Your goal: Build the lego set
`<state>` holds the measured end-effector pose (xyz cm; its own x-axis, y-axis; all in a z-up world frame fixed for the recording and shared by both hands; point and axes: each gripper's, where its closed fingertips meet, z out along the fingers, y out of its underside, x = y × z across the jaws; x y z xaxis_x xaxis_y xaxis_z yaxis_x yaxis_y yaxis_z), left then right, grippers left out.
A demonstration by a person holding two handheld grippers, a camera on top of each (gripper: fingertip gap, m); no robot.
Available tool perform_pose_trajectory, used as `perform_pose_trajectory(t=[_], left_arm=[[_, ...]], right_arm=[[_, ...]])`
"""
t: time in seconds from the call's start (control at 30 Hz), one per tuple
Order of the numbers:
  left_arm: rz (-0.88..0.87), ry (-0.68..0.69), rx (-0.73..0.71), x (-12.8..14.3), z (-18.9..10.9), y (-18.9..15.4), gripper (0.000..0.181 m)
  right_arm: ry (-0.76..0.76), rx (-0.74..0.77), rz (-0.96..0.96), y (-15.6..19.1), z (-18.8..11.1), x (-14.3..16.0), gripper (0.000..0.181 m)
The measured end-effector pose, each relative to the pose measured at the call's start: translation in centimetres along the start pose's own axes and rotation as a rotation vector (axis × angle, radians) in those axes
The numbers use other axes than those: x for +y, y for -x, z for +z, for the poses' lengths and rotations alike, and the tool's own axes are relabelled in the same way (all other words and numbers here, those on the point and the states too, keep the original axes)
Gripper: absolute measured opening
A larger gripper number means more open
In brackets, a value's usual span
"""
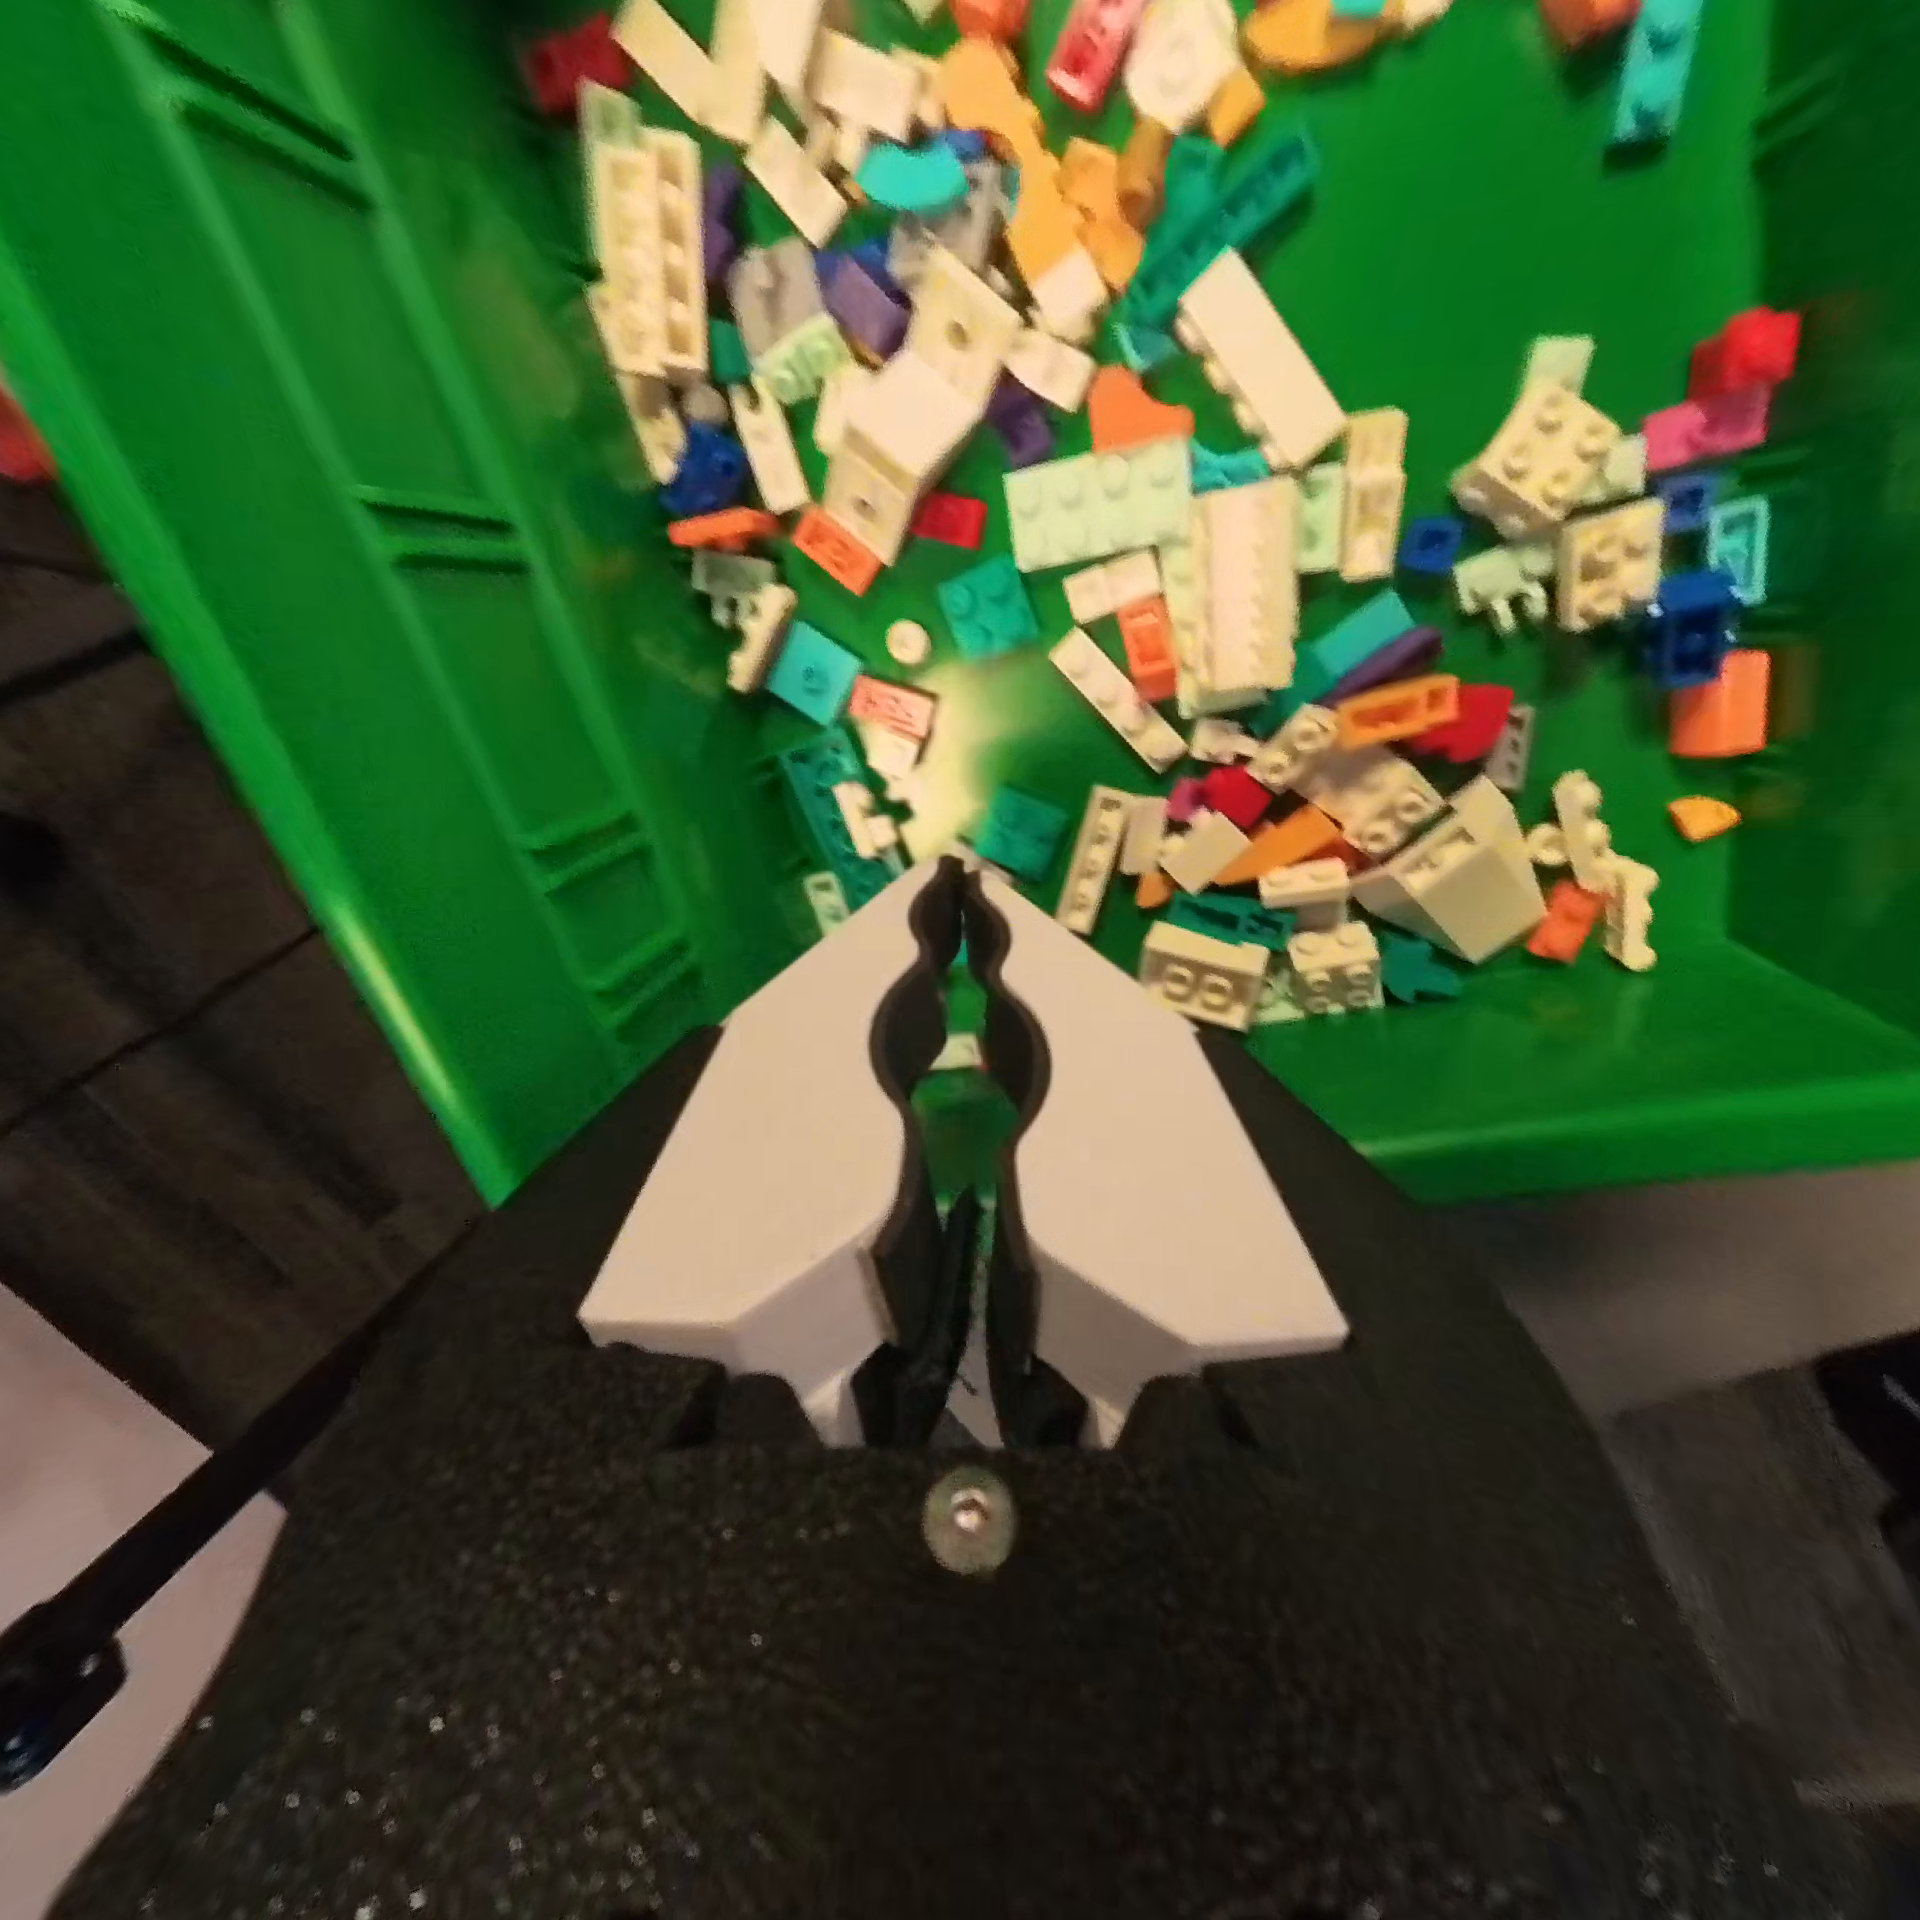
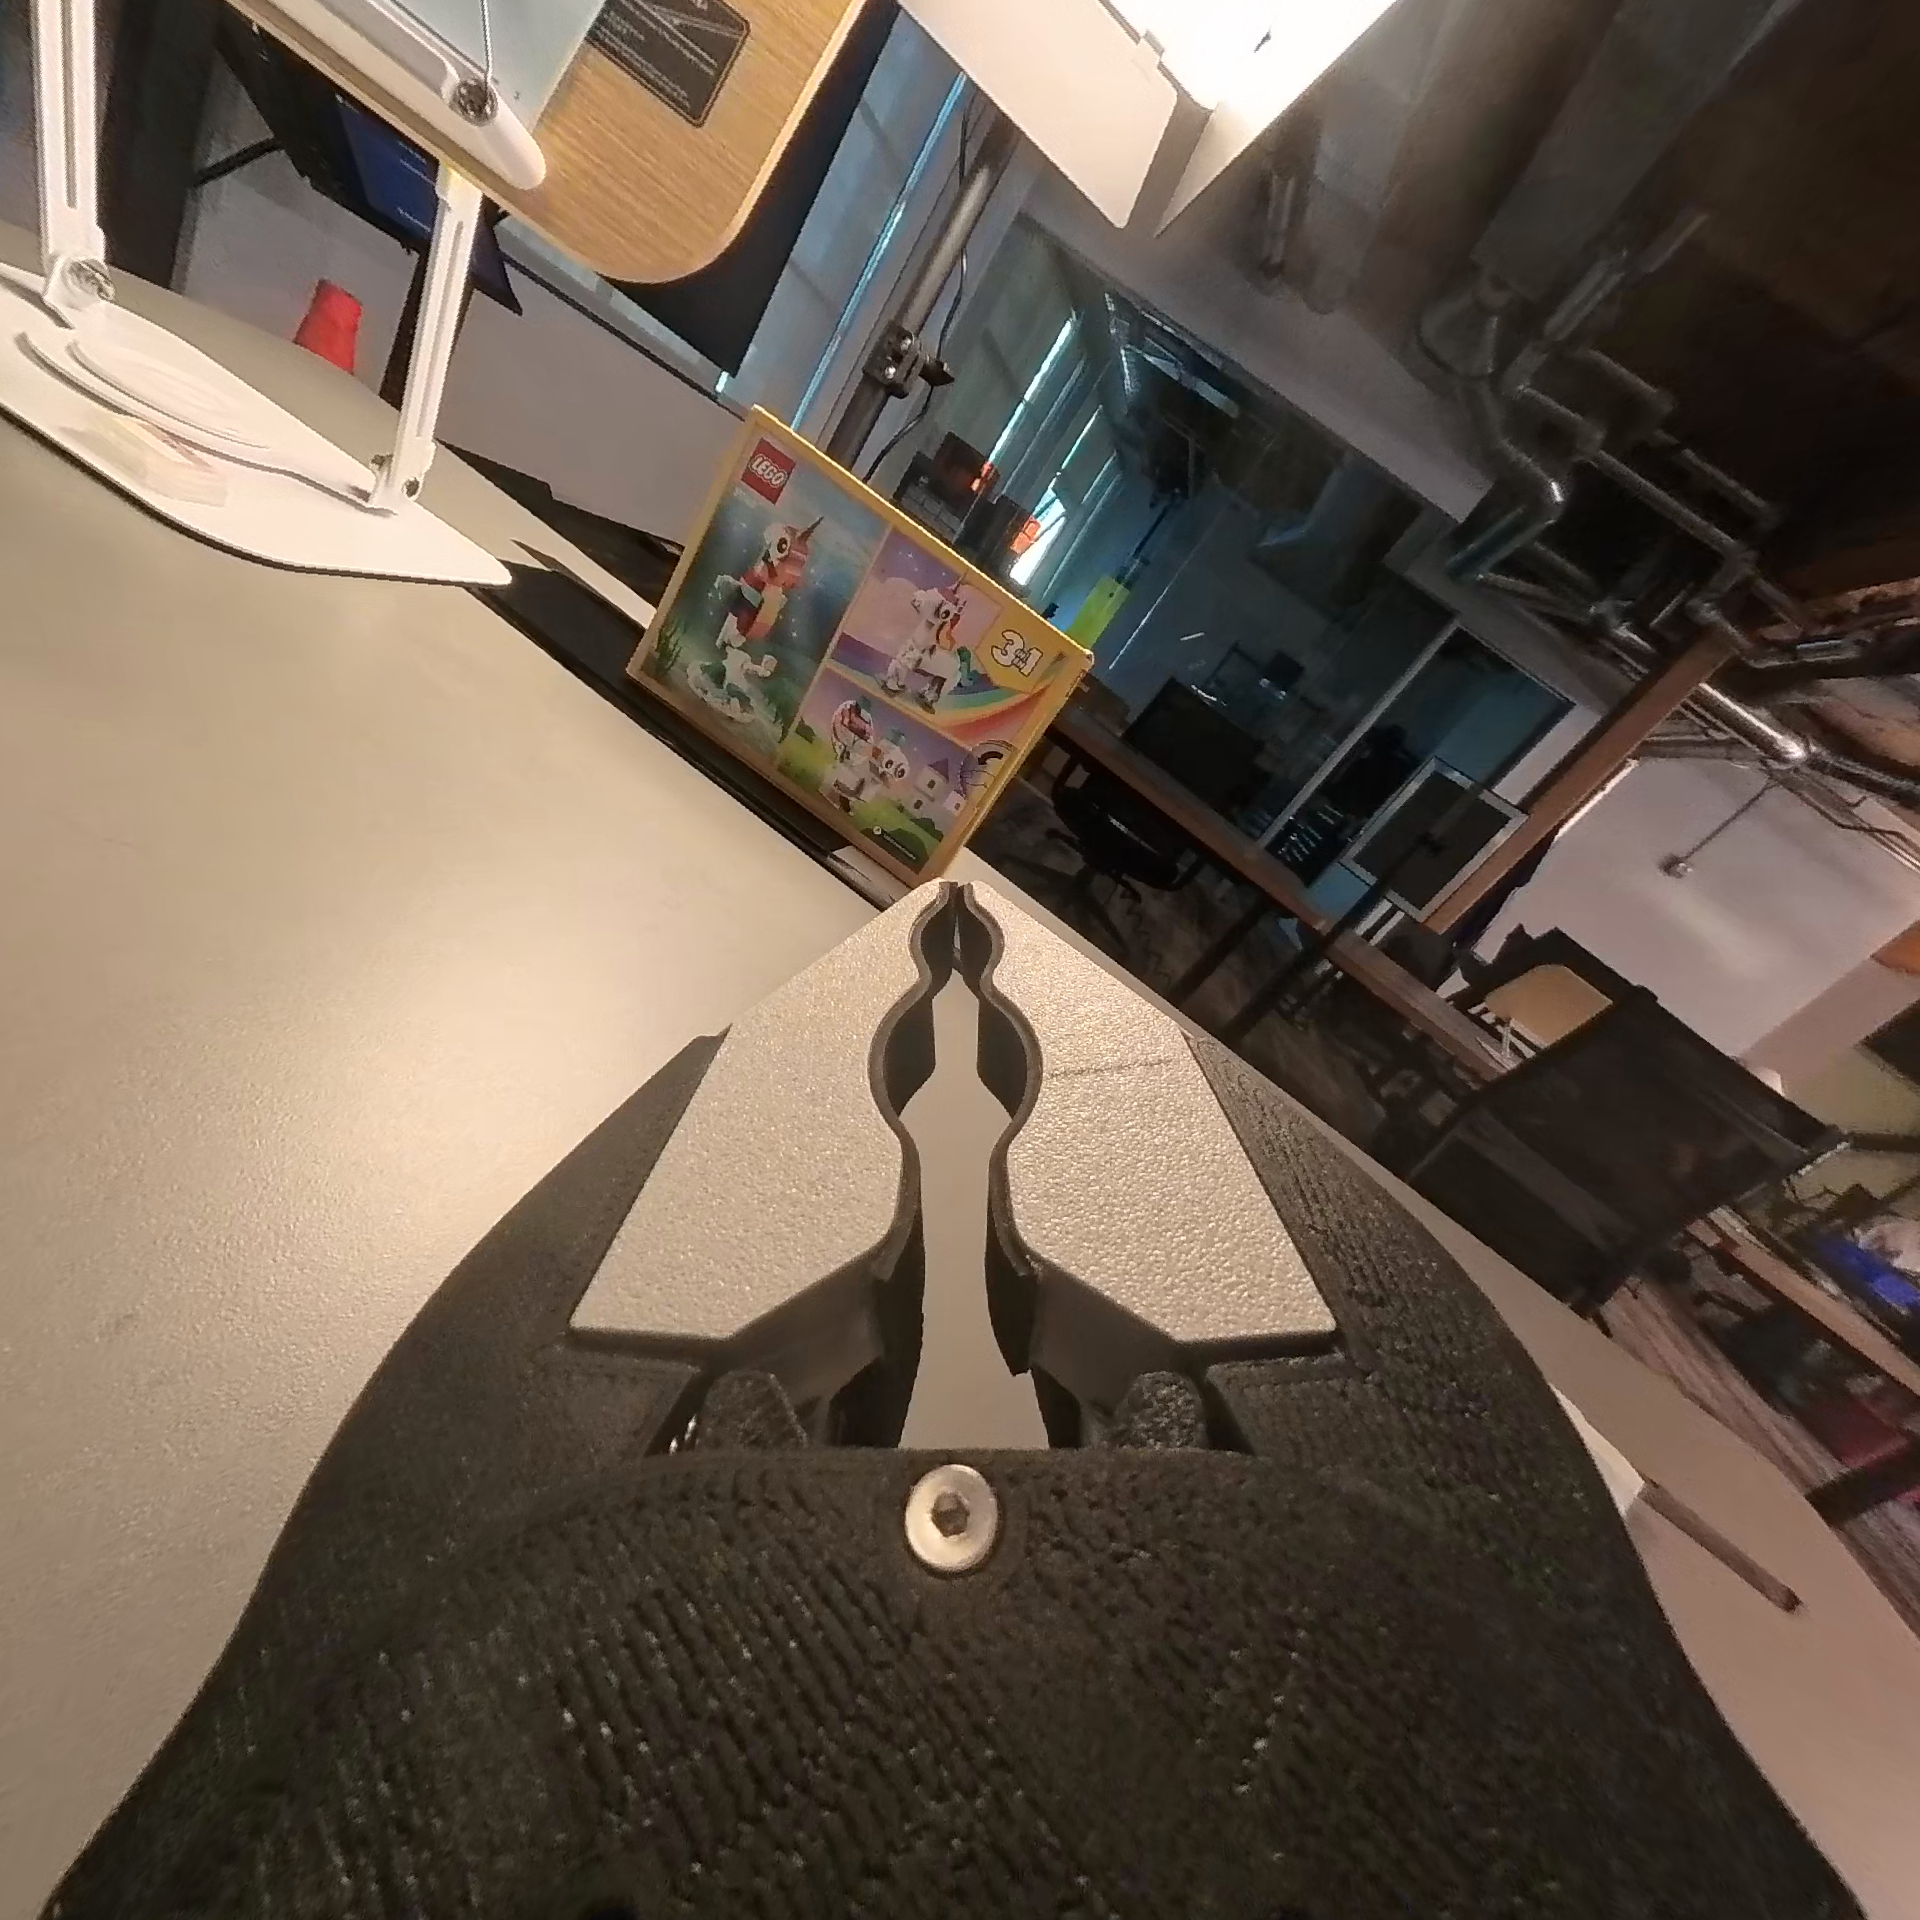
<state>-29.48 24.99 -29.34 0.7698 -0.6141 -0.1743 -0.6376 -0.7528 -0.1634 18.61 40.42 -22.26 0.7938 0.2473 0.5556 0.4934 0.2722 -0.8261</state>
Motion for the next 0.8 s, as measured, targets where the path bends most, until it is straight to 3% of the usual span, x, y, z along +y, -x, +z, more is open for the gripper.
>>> perform_pose_trajectory(t=[0.03, 0.33, 0.5, 0.63, 0.73, 0.8], left_arm=[[0.01, 0.021, 0.021, 0.4, 0.1, -0.5, 0.0], [0.052, 0.161, 0.062, 2.8, 0.3, -2.7, 0.0], [0.045, 0.153, 0.128, 2.6, 0.6, -3.9, 0.0], [0.026, 0.071, 0.277, 1.4, -0.2, -5.8, 0.0], [-0.02, 0.065, -0.016, 1.3, -0.7, -0.3, 0.0], [-0.045, 0.032, -0.102, 0.6, -0.7, 1.6, 0.0]], right_arm=[[-0.001, 0.0, 0.0, 0.0, 0.0, 0.0, 0.0], [-0.007, -0.004, 0.005, 0.0, 0.0, -0.1, 0.0], [-0.014, -0.009, 0.012, 0.1, -0.1, -0.2, 0.0], [-0.019, -0.011, 0.018, 0.0, -0.1, -0.2, 0.0], [-0.02, -0.015, 0.017, 0.1, -0.1, -0.3, 0.0], [-0.021, -0.019, 0.015, 0.2, -0.1, -0.3, 0.0]])
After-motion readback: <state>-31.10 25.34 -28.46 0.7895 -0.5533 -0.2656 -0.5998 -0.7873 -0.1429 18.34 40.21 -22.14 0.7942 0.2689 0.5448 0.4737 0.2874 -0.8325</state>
